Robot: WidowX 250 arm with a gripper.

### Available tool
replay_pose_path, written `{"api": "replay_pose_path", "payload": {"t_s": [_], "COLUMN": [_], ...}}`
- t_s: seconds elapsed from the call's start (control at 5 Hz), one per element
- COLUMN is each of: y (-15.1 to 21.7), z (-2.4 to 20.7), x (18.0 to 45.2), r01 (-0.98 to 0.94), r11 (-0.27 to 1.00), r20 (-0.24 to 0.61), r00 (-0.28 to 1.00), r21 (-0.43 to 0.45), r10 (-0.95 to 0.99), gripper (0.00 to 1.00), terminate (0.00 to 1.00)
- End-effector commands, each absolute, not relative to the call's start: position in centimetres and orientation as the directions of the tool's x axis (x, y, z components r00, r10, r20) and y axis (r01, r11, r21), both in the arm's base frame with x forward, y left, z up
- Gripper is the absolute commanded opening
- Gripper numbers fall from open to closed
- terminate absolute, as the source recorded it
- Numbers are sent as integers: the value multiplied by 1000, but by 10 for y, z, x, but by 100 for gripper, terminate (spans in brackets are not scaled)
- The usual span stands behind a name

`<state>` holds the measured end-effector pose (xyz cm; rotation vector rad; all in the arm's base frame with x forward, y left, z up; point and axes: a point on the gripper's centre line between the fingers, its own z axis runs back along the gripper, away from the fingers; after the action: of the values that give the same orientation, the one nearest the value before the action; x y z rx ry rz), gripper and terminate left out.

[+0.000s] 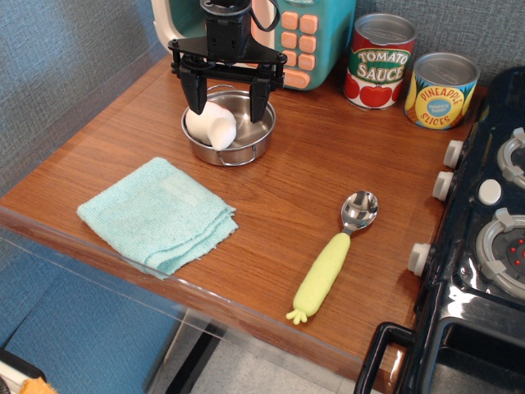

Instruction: Put the corn to the left of the pan

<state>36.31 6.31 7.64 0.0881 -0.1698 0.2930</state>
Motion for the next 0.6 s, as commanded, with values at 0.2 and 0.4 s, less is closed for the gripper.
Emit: {"api": "replay_pose_path", "payload": {"t_s": [0.2,0.4], "y": [51,28], "z": [87,104], "x": [363,357], "r01": [-253,-186], "r11": [966,980], "r20": [212,266], "r00": [948,950], "r21": [60,62], "r10": [236,164], "gripper": [100,100], "terminate": [0,0]}}
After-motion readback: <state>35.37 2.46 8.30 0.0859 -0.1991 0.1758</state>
